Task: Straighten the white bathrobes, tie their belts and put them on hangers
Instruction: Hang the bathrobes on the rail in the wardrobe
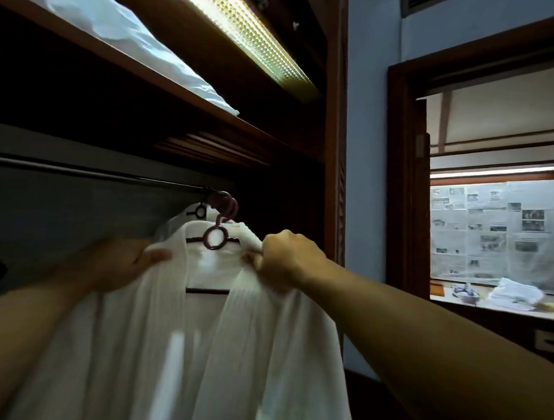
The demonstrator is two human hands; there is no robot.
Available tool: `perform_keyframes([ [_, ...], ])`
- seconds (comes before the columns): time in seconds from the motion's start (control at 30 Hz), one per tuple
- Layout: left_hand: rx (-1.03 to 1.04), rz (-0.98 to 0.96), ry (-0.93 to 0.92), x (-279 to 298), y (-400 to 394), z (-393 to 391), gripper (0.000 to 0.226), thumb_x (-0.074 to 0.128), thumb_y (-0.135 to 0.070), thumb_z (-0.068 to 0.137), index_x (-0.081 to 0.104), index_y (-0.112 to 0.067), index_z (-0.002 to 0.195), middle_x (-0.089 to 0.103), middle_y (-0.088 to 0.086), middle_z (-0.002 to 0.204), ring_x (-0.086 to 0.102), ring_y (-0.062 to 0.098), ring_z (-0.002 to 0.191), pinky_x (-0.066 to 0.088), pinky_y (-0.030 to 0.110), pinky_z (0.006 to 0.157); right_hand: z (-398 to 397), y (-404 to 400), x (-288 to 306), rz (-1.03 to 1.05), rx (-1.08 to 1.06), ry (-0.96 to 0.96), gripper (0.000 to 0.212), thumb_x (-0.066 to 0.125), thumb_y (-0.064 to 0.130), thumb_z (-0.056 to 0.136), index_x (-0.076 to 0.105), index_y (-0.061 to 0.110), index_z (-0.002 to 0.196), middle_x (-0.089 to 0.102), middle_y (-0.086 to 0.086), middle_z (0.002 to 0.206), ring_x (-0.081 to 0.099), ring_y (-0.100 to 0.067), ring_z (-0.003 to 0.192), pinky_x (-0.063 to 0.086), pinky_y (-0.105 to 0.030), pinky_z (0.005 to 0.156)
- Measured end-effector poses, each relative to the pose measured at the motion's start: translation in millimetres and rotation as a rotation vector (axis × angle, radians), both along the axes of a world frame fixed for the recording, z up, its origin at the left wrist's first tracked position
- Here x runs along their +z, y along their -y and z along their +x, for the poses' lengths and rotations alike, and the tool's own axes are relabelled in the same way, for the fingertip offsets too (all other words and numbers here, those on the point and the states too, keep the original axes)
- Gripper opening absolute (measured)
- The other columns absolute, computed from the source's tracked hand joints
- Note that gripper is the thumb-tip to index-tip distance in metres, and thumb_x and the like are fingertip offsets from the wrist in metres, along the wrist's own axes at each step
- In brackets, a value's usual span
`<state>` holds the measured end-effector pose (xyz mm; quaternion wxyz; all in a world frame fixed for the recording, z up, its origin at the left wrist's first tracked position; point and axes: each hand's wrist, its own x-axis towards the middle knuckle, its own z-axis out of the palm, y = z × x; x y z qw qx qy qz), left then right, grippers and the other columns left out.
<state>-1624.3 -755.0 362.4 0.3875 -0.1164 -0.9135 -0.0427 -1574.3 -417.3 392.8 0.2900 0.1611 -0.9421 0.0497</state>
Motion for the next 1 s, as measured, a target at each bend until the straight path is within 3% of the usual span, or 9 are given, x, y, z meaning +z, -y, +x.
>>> perform_keyframes([
  [0.23,0.153,0.021,-0.056,12,41,-37,0.092,0.000,-0.099,0.068,0.061,-0.036,0.099,0.071,0.000,0.118,0.065,0.027,0.108,0.047,0.038,0.093,-47,38,24,0.017,0.067,-0.043,0.049,0.047,0.059,0.097,0.064,0.019,0.117,0.066,-0.013,0.114,0.064,-0.037,0.104,0.045,-0.038,0.073],
  [0.33,0.234,0.057,-0.034,14,57,-57,0.106,-0.003,-0.101,0.065,0.063,-0.031,0.107,0.069,0.003,0.123,0.064,0.029,0.111,0.047,0.042,0.098,-65,56,31,0.035,0.072,-0.036,0.043,0.046,0.055,0.097,0.063,0.021,0.117,0.064,-0.011,0.107,0.063,-0.037,0.099,0.048,-0.039,0.073],
  [0.5,0.209,0.096,-0.062,10,73,-86,0.102,-0.007,-0.103,0.057,0.059,-0.033,0.090,0.072,0.002,0.109,0.065,0.026,0.099,0.045,0.033,0.080,-112,92,33,0.057,0.059,-0.048,0.050,0.042,0.064,0.094,0.058,0.031,0.128,0.066,-0.009,0.109,0.065,-0.037,0.100,0.047,-0.037,0.071],
  [0.6,0.231,0.097,-0.043,11,92,-119,0.100,-0.001,-0.101,0.063,0.062,-0.029,0.094,0.071,0.006,0.116,0.065,0.028,0.106,0.045,0.034,0.083,-136,116,42,0.081,0.024,-0.005,0.050,0.042,0.065,0.096,0.056,0.030,0.130,0.066,-0.009,0.116,0.065,-0.035,0.104,0.054,-0.039,0.079],
  [0.67,0.215,0.099,-0.056,21,99,-142,0.098,-0.005,-0.102,0.059,0.058,-0.031,0.086,0.071,0.008,0.114,0.066,0.029,0.104,0.045,0.033,0.082,-150,127,54,0.141,0.025,0.009,0.049,0.040,0.058,0.102,0.047,0.029,0.140,0.064,-0.009,0.124,0.064,-0.034,0.109,0.054,-0.038,0.086],
  [0.77,0.182,0.114,-0.078,45,100,-177,0.119,-0.008,-0.101,0.059,0.067,-0.022,0.108,0.069,0.009,0.122,0.064,0.030,0.110,0.047,0.035,0.088,-178,131,75,0.148,-0.010,-0.019,0.049,0.041,0.055,0.101,0.049,0.027,0.141,0.067,-0.011,0.122,0.066,-0.033,0.107,0.048,-0.033,0.078],
  [0.87,0.177,0.076,-0.110,75,97,-209,0.101,0.000,-0.096,0.071,0.064,-0.024,0.103,0.070,0.010,0.119,0.064,0.033,0.110,0.049,0.038,0.091,-202,130,92,0.106,-0.072,-0.074,0.052,0.040,0.058,0.100,0.059,0.019,0.129,0.067,-0.016,0.122,0.066,-0.037,0.107,0.046,-0.035,0.077],
  [0.93,0.141,0.056,-0.126,90,100,-229,0.102,-0.002,-0.098,0.068,0.063,-0.024,0.093,0.072,0.010,0.111,0.066,0.032,0.104,0.051,0.038,0.088,-215,132,100,0.095,-0.069,-0.093,0.050,0.037,0.056,0.101,0.054,0.023,0.135,0.066,-0.015,0.122,0.065,-0.037,0.108,0.047,-0.036,0.080],
  [1.0,0.144,0.085,-0.112,96,104,-248,0.097,0.009,-0.092,0.076,0.068,-0.023,0.110,0.071,0.010,0.119,0.065,0.031,0.109,0.050,0.037,0.091,-224,135,107,0.079,-0.051,-0.105,0.046,0.039,0.054,0.102,0.049,0.029,0.139,0.065,-0.013,0.120,0.064,-0.037,0.108,0.049,-0.038,0.084],
])
